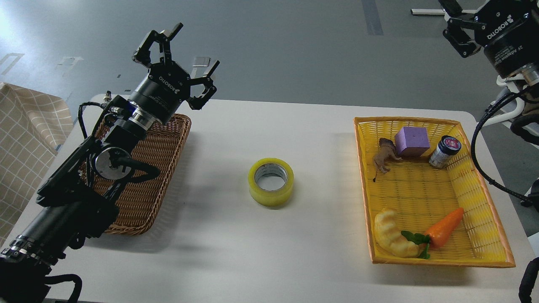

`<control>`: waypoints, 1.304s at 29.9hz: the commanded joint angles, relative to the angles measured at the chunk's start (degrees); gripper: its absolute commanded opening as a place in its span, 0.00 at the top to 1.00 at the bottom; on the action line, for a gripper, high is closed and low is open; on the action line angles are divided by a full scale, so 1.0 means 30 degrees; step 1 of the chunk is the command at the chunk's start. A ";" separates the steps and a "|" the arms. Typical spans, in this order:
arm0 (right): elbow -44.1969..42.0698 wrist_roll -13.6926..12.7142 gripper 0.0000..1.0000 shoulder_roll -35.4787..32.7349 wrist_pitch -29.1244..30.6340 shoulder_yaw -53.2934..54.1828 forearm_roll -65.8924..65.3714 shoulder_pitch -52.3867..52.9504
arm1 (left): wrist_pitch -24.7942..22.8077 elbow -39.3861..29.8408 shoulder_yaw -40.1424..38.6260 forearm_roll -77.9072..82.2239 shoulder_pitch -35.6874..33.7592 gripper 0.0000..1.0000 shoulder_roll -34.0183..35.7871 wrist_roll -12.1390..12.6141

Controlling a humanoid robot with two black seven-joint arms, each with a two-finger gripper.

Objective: Place and transfer tape with both arms
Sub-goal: 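Withdraw the right gripper up and away from the tape, then reach the left gripper over the basket toward the tape roll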

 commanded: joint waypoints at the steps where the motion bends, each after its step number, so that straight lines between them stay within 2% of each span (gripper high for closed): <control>1: -0.0236 -0.0687 0.01 0.0166 0.0007 0.0113 0.3351 -0.0985 | 0.0000 0.0001 0.0037 0.0145 -0.0001 0.02 0.0125 -0.0030; 3: -0.0265 -0.2874 0.01 0.0195 0.0007 0.0025 0.5311 -0.1862 | 0.0000 0.0001 -0.0050 0.0641 0.0028 0.02 0.0241 -0.0030; 5: -0.0294 -0.4431 0.01 0.0167 0.0007 0.0025 0.6863 -0.2595 | 0.0000 0.0001 -0.0109 0.1110 0.0028 0.02 0.0388 -0.0059; 6: -0.0323 -0.4904 0.01 0.0166 0.0007 0.0054 0.7715 -0.2947 | 0.0000 0.0001 -0.0138 0.1374 0.0028 0.02 0.0534 -0.0060; 10: -0.0265 -0.4938 0.01 0.0108 0.0007 0.0112 0.8602 -0.3243 | 0.0000 -0.0057 -0.0168 0.2486 0.0028 0.02 0.0886 -0.0089; 13: -0.0177 -0.4938 0.01 -0.0068 0.0007 0.0347 0.8632 -0.3507 | 0.0000 -0.0145 -0.0168 0.4247 0.0028 0.02 0.1209 -0.0499; 15: -0.0177 -0.4938 0.01 -0.0359 0.0007 0.0377 0.8632 -0.3770 | 0.0000 -0.0698 -0.0139 0.6491 0.0057 0.02 0.1559 -0.1286; 18: -0.0177 -0.4938 0.01 -0.0623 0.0007 0.0405 0.8632 -0.3917 | 0.0000 -0.1723 -0.0109 0.9394 0.0232 0.02 0.2145 -0.1905; 22: -0.0177 -0.4909 0.01 -0.1062 0.0007 0.0406 0.8632 -0.3918 | 0.0191 -0.2894 0.0241 1.1068 0.0350 0.02 0.2788 -0.1818; 23: -0.0148 -0.4909 0.01 -0.1238 0.0007 0.0406 0.8632 -0.3918 | 0.0889 -0.3450 0.0474 1.1654 0.0496 0.02 0.3081 -0.1760; 27: -0.0265 -0.4909 0.01 -0.1825 0.0007 0.0435 0.8632 -0.3947 | 0.1861 -0.4888 0.1617 1.3618 0.0702 0.02 0.3904 -0.1788; 29: -0.0294 -0.4909 0.01 -0.1972 0.0007 0.0551 0.8632 -0.4180 | 0.3494 -0.5911 0.2231 1.6798 0.0760 0.02 0.4022 -0.1817; 31: -0.0294 -0.4909 0.01 -0.1972 0.0007 0.0727 0.8661 -0.4443 | 0.4348 -0.6150 0.2875 1.9784 0.0732 0.02 0.4022 -0.1963; 39: -0.0353 -0.4558 0.01 -0.1943 0.0007 0.1284 0.9305 -0.6200 | 0.4587 -0.6444 0.4402 2.6741 0.0409 0.02 0.3934 -0.2140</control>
